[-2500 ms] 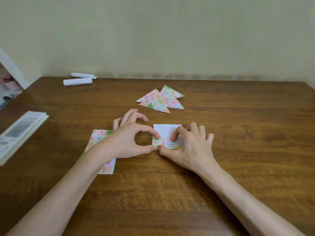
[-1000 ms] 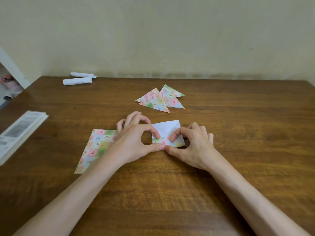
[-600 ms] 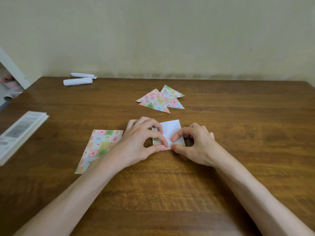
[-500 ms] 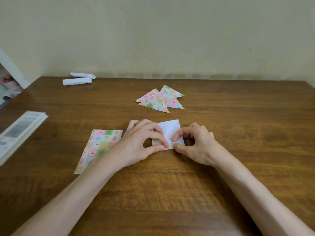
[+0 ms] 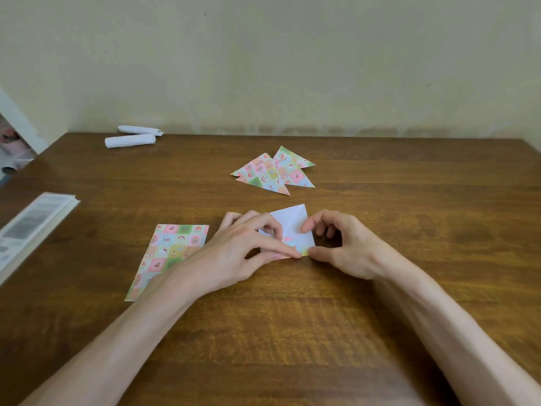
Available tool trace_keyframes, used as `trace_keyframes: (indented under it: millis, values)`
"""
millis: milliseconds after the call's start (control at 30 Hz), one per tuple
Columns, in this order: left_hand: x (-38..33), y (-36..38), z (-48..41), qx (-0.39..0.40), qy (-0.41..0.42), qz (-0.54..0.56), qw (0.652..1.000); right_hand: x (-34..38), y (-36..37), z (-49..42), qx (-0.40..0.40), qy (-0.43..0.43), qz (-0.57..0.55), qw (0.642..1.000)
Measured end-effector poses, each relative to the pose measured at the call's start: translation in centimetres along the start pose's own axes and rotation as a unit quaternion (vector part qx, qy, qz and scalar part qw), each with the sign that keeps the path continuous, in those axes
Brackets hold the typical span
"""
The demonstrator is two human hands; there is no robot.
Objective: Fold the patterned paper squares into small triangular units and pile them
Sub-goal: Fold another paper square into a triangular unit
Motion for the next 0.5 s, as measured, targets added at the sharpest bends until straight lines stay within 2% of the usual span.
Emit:
trace_keyframes:
  millis: [267,500]
  values:
    - [0.12,0.05,-0.02,0.006,0.007,-0.018,1.000,-0.85,-0.60,-0.49,0.009,-0.005,-0.021,1.000]
    - [-0.36,0.11,0.27,0.053,0.006,-0.057,0.997,-0.77,-0.63,-0.72,0.013,0.008,-0.028,0.999]
Point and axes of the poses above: each hand's wrist, its own z-axis away from the middle knuckle, its own y-axis out of the palm, x = y × z, the point moved 3 cm from there along -z, towards the middle knuckle, and after that the axes turned 1 degree about y, right-handed, at the moved point
